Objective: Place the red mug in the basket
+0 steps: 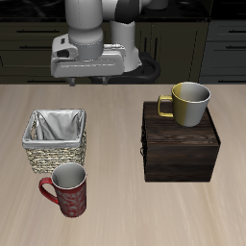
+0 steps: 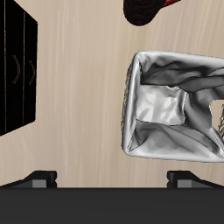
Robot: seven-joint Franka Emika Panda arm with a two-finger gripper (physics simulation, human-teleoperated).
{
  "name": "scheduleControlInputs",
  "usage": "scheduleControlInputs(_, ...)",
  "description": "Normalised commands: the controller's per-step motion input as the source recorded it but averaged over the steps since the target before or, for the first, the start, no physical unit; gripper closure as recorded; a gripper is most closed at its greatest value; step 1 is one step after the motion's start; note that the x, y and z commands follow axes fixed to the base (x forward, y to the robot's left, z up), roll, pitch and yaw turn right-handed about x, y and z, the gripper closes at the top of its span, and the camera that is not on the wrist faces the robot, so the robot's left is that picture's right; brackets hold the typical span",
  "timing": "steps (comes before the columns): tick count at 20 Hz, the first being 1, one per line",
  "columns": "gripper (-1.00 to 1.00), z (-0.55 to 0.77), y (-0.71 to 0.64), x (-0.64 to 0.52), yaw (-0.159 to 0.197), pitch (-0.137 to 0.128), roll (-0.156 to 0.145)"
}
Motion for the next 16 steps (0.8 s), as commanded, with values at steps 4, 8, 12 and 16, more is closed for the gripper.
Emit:
scheduleControlInputs(4,-1.0,0.01,-0.26,0.36,0.016,0.013,0.014)
scheduleControlInputs(8,-1.0,-0.01,-0.22,0.3,-0.003,0.026,0.02)
scheduleControlInputs(12,-1.0,0.03,-0.18,0.24,-0.01,0.008,0.013)
scheduleControlInputs(16,-1.0,0.07,-0.32,0.32,0.014,-0.013,0.0)
